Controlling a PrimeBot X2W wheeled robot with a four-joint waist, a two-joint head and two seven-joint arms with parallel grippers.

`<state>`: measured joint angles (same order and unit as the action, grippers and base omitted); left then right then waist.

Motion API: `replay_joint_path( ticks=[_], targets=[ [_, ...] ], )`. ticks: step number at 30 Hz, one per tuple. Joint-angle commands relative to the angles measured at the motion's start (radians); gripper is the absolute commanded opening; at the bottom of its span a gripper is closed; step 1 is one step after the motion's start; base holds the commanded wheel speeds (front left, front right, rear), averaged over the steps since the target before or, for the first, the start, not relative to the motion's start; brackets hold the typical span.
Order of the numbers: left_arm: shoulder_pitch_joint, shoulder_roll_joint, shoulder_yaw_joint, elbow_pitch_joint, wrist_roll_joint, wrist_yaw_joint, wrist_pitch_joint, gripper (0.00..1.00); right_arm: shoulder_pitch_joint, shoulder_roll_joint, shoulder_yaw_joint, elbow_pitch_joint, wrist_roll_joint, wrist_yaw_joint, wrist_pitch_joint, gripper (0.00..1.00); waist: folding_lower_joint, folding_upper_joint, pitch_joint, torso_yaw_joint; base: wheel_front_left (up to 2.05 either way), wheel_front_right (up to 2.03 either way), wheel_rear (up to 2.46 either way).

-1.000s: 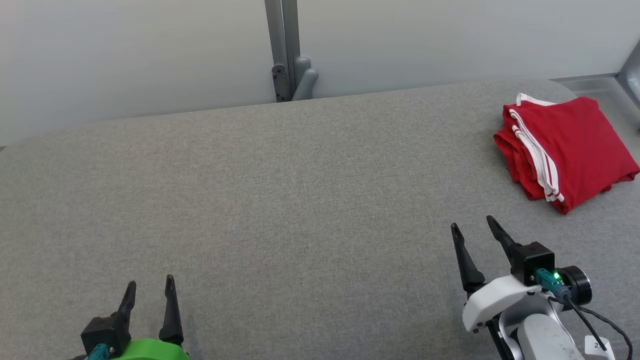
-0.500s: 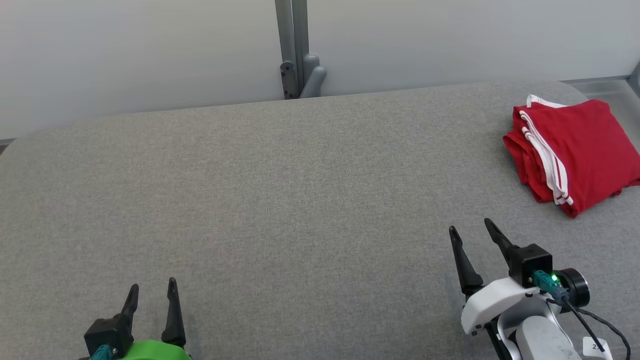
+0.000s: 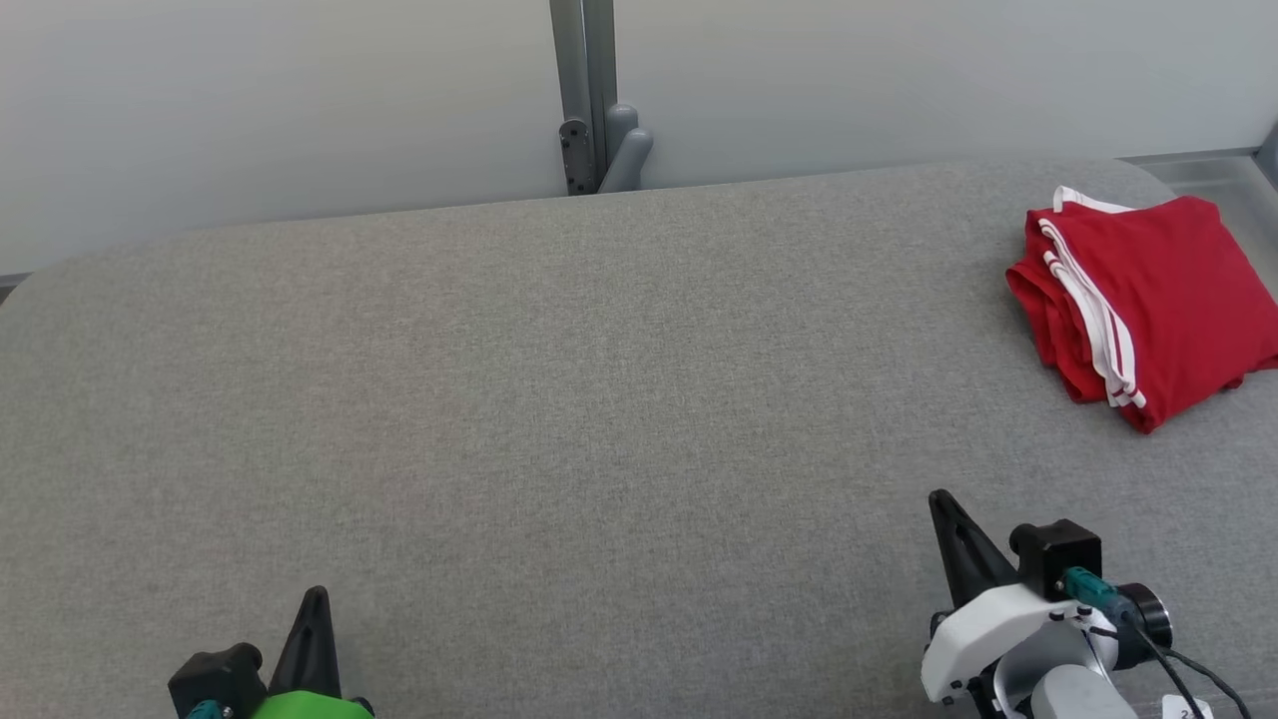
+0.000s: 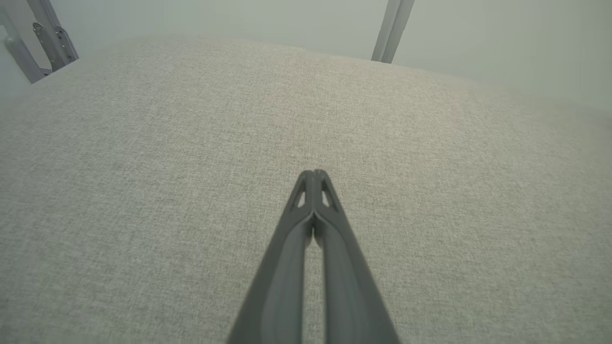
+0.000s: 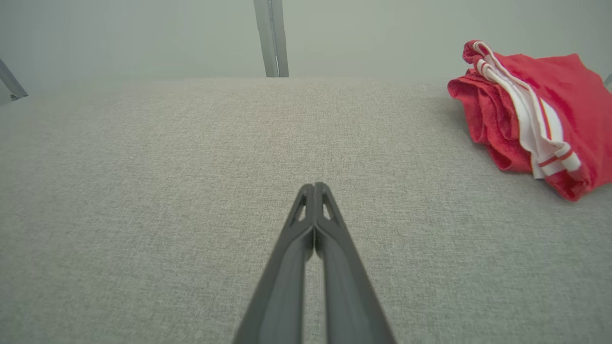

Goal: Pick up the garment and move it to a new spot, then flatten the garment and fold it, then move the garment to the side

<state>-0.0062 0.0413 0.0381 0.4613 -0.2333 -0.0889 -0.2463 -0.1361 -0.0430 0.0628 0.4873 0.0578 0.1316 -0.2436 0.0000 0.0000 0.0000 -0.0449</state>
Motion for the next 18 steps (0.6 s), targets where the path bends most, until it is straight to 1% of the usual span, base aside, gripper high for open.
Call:
replay_joint_path(
  ticks=[1, 13, 18],
  targets=[
    [-0.019, 0.003, 0.014, -0.016, -0.069, -0.003, 0.018, 0.00, -0.024, -0.003, -0.019, -0.020, 0.075, 0.000, 0.020, 0.00, 0.0000, 0.0000, 0.000, 0.001, 0.00, 0.00, 0.00],
    [-0.026, 0.005, 0.014, -0.059, -0.286, -0.010, 0.065, 0.00, -0.007, -0.004, -0.040, -0.068, 0.321, 0.000, 0.071, 0.00, 0.0000, 0.0000, 0.000, 0.005, 0.00, 0.00, 0.00],
    [-0.030, 0.005, 0.015, -0.071, -0.351, -0.012, 0.081, 0.00, -0.004, -0.004, -0.048, -0.080, 0.394, 0.000, 0.088, 0.00, 0.0000, 0.0000, 0.000, 0.007, 0.00, 0.00, 0.00]
  ],
)
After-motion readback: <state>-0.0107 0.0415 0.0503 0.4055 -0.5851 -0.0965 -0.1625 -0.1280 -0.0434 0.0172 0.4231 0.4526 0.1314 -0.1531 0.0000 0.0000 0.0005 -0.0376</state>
